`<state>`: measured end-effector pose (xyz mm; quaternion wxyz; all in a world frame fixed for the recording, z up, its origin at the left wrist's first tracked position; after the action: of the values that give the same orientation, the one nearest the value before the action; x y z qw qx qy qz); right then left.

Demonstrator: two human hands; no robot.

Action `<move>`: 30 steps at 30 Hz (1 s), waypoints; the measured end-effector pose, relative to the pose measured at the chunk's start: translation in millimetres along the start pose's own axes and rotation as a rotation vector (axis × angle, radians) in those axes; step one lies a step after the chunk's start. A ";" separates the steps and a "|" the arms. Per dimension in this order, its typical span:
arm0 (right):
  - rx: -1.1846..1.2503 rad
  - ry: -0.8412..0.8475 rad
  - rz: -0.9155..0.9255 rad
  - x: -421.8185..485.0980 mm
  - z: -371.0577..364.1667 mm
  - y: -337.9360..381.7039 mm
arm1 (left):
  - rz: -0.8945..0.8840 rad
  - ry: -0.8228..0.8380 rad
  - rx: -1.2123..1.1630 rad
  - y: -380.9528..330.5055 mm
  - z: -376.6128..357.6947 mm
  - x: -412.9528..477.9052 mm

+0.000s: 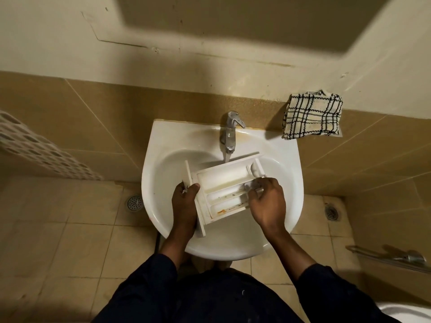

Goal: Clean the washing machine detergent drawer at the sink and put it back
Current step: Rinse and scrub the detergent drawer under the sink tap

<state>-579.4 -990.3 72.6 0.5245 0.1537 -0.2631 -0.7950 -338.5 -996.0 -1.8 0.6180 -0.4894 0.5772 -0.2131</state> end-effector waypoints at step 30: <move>0.304 0.411 -0.306 63.8 -9.4 -28.0 | -0.074 0.194 0.193 -30.2 -5.9 -1.8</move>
<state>-621.3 -1042.4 50.7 0.4120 0.4262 -0.2412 -0.7684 -335.3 -1009.5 25.7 0.5952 -0.4259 0.5925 -0.3366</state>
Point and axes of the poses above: each hand's wrist, its own x-axis towards the middle knuckle, its own z-axis out of the back of the hand, y = z × x, the point moved 9 cm from there along x, towards the middle knuckle, and after that the axes turned 2 degrees about -y, right-handed, at the moved point
